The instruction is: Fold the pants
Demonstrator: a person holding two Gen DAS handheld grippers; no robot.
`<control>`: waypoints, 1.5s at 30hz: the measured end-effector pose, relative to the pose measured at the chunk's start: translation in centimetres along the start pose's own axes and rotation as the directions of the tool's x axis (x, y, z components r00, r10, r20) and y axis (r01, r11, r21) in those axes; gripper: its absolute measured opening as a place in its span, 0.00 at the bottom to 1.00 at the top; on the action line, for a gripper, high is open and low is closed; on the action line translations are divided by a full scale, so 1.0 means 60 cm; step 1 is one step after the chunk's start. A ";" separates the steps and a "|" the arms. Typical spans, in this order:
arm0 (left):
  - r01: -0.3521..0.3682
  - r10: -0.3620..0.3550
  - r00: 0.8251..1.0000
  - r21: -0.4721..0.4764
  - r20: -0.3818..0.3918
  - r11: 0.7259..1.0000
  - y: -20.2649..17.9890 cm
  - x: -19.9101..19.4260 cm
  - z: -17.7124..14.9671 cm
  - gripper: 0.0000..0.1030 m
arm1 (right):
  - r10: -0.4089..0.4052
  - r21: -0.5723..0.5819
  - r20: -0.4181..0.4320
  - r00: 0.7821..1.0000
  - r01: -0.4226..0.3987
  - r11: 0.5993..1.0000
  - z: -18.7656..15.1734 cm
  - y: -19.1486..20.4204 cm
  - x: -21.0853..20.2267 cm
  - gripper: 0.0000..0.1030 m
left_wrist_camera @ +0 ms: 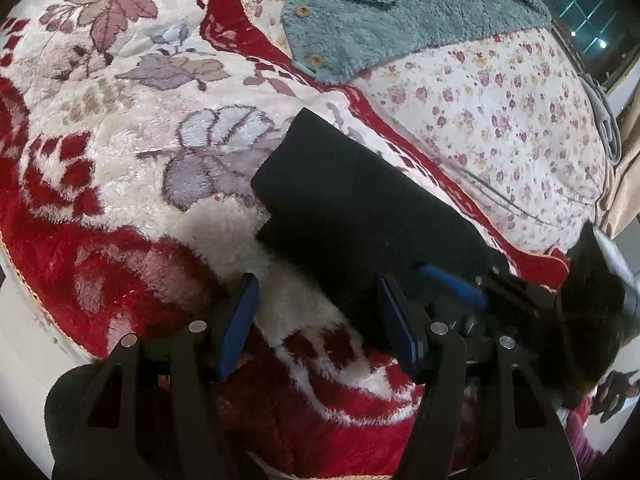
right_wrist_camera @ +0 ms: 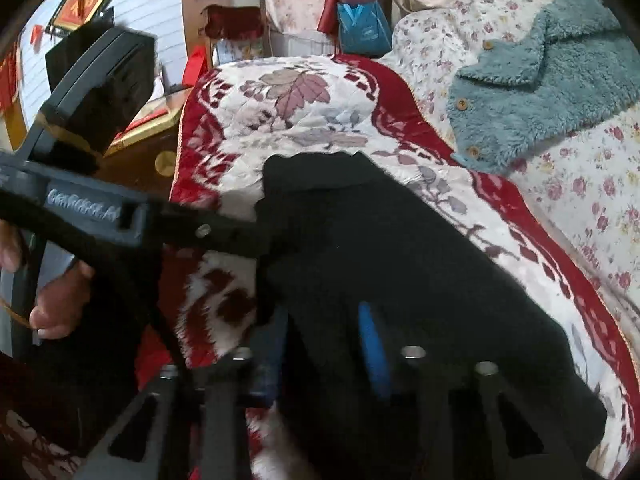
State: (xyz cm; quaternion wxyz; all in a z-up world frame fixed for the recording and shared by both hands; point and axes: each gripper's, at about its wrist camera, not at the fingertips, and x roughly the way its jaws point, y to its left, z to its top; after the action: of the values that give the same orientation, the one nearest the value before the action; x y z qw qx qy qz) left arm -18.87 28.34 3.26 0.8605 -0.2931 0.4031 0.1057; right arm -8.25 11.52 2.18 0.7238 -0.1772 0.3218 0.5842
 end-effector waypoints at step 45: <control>-0.021 0.023 0.999 -0.058 0.036 0.998 0.038 -0.006 0.054 0.17 | 0.185 0.180 -0.002 0.983 -0.182 0.967 0.027 0.024 0.033 0.38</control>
State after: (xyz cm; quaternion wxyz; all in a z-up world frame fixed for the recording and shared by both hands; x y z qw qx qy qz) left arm -17.99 32.13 4.22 0.8578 -0.3112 0.3874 0.1318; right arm -9.01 14.38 2.21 0.6766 -0.0865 0.3947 0.6156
